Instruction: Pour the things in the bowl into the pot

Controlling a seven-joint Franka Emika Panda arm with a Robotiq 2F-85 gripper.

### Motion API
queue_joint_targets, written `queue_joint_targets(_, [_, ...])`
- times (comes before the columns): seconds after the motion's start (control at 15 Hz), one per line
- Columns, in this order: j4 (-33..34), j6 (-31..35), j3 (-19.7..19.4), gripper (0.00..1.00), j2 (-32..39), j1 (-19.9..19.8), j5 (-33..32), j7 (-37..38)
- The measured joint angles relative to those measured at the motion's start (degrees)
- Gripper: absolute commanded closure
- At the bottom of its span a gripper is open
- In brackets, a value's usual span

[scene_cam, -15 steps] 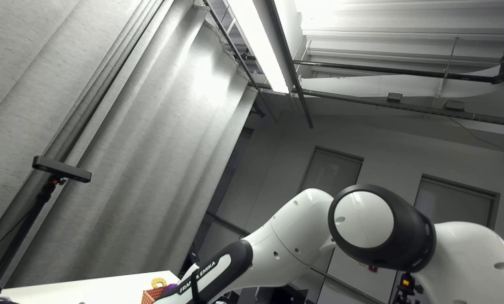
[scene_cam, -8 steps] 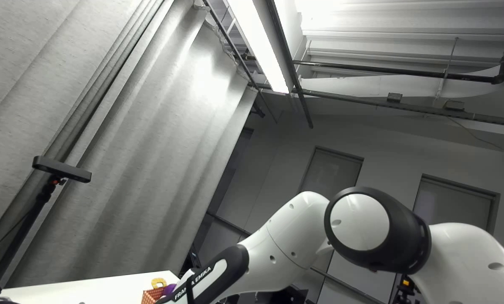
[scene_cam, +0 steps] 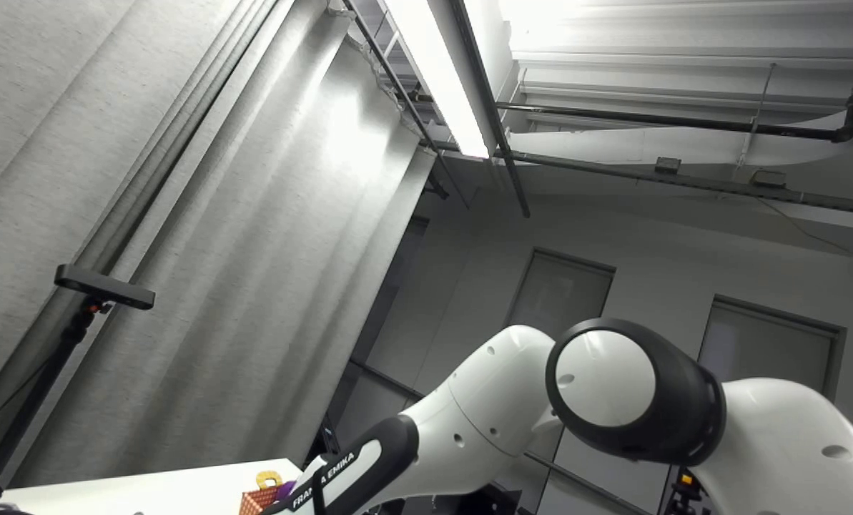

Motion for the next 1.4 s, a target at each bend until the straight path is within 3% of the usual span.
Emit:
queue_joint_targets(0.4, [1.0, 0.0, 0.1, 0.99, 0.0, 0.0, 0.0, 0.0])
queue_joint_targets(1.4, [2.9, -0.8, 1.0, 1.00, -1.8, 0.4, -0.1, 0.0])
